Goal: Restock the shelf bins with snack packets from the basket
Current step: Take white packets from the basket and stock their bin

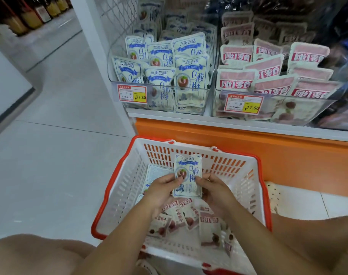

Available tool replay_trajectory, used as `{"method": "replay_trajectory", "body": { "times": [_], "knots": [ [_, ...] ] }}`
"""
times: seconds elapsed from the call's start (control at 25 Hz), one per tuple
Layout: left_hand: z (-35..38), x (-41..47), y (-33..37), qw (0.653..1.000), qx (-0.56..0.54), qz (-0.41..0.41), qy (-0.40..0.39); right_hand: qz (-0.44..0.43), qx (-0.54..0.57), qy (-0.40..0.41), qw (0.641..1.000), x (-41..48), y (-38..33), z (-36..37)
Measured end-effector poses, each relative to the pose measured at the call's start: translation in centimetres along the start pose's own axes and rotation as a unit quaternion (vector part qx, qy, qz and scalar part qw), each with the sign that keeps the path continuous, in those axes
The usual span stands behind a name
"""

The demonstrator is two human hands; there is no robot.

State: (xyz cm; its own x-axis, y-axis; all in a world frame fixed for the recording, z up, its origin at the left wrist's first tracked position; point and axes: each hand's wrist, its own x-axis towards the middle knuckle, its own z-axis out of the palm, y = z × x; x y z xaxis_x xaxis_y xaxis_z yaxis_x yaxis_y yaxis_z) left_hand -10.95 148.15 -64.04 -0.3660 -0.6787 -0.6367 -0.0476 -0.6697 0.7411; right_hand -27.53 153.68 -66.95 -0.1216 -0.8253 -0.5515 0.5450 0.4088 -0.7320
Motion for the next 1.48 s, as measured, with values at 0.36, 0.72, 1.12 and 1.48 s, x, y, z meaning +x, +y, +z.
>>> {"method": "replay_trajectory", "body": {
  "times": [0.36, 0.72, 1.12, 1.48],
  "knots": [
    [0.4, -2.4, 1.6, 0.998, 0.033, 0.043, -0.010, -0.019, 0.015, -0.037, 0.999, -2.7, -2.1, 1.8],
    [0.6, -5.0, 7.5, 0.977, 0.167, 0.130, -0.018, -0.117, -0.116, -0.040, 0.985, -6.1, -6.7, 5.7],
    [-2.3, -6.4, 21.2, 0.796, 0.338, 0.455, 0.211, -0.331, -0.236, 0.053, 0.912, -5.0, -22.9, 16.3],
    [-5.7, -2.9, 23.2, 0.659, 0.552, 0.409, 0.307, -0.274, -0.416, 0.091, 0.863, 5.1, -31.0, 24.9]
  ]
}}
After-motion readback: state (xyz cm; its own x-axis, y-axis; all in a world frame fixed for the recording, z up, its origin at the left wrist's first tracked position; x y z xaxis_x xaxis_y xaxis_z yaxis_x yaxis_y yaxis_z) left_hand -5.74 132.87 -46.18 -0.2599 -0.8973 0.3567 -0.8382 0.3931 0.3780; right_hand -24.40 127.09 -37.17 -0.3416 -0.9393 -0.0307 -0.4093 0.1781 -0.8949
